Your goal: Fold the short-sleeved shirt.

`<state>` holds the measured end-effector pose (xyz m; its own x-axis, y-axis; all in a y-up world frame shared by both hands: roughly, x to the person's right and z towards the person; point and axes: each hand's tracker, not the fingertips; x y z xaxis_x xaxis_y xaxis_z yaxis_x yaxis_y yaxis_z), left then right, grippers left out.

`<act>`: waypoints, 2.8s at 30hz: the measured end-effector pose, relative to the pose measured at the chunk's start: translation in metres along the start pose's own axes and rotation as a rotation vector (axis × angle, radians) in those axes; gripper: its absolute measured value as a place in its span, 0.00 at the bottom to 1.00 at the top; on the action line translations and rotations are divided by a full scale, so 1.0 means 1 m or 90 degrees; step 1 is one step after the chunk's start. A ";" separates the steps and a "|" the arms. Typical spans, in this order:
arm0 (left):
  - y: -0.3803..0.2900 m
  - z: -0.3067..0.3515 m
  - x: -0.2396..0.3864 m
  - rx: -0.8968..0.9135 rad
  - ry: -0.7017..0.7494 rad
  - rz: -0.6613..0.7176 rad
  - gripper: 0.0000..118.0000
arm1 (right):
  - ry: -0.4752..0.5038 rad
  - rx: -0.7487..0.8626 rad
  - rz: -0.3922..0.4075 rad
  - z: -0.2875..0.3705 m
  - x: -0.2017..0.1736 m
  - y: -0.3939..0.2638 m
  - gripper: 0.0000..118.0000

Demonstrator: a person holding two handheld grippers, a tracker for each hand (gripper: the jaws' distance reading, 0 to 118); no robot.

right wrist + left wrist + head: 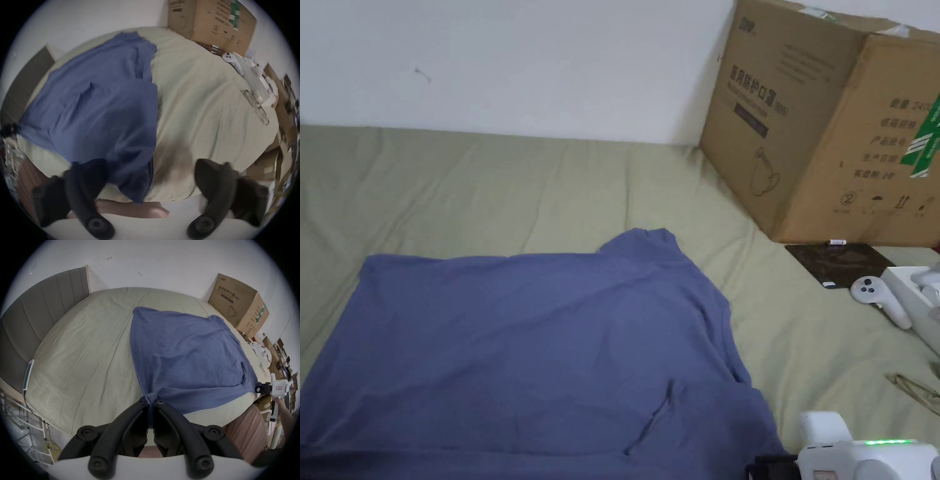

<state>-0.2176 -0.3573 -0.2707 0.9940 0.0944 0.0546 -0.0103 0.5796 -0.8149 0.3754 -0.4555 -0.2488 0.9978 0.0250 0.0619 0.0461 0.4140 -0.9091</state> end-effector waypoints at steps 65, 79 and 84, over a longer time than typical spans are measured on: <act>0.036 0.071 0.000 0.301 0.011 0.050 0.03 | 0.282 0.424 -0.141 0.157 -0.092 0.050 0.04; 0.042 -0.103 -0.053 -0.055 0.020 0.093 0.95 | 0.298 0.328 -0.096 0.146 -0.104 0.048 0.04; 0.024 -0.158 -0.041 -0.109 0.056 0.027 1.00 | 0.293 0.325 -0.085 0.148 -0.108 0.056 0.04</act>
<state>-0.2416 -0.4755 -0.3838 0.9988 0.0407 -0.0265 -0.0415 0.4304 -0.9017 0.2628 -0.3009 -0.2454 0.9092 -0.3977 -0.1236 0.2541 0.7649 -0.5919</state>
